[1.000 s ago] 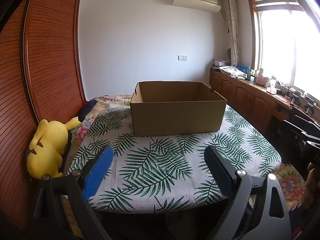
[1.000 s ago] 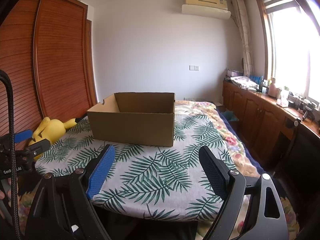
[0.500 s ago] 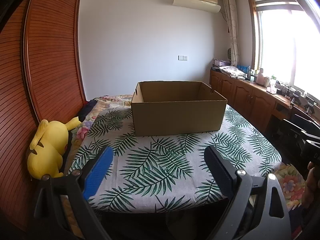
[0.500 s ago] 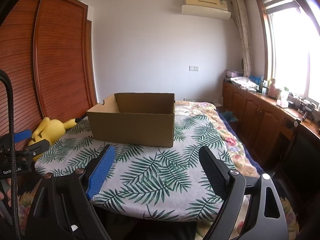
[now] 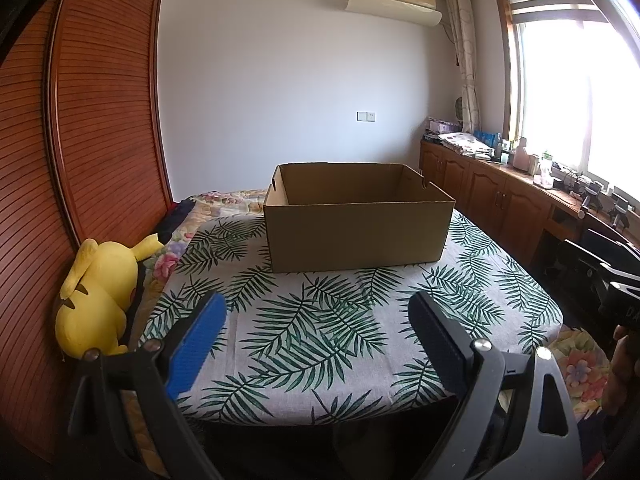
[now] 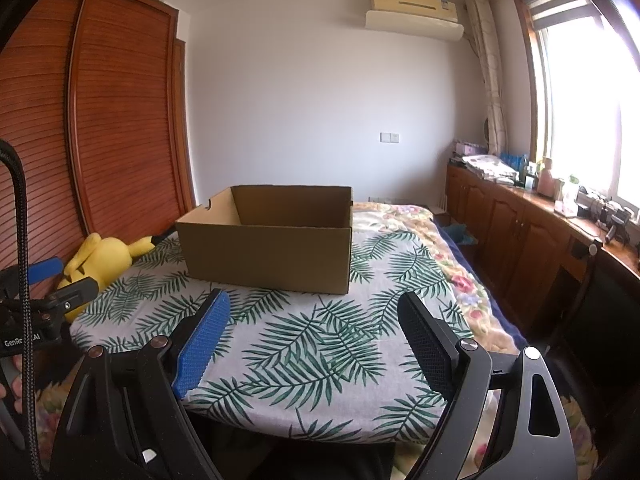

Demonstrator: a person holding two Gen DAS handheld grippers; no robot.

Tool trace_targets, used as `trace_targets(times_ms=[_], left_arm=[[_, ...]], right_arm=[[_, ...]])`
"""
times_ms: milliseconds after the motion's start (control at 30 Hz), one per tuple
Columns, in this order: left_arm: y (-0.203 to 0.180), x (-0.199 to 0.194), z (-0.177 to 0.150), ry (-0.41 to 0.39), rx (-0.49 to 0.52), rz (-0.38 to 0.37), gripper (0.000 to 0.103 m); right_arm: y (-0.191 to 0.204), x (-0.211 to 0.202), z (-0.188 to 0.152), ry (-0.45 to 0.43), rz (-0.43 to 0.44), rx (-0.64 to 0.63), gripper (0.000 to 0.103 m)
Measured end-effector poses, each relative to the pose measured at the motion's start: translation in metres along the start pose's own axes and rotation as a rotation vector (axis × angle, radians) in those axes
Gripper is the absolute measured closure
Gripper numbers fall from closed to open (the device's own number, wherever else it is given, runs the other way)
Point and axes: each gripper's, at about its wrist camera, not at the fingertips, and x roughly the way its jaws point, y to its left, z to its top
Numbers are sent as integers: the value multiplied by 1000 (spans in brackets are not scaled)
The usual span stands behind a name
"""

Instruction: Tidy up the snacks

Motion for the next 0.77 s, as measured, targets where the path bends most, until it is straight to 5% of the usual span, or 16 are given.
trace_targets(times_ms=[767], left_arm=[[-1,0,-3,5,4,-4,10]], right_arm=[[1,-1,-2,0,-5,2,16]])
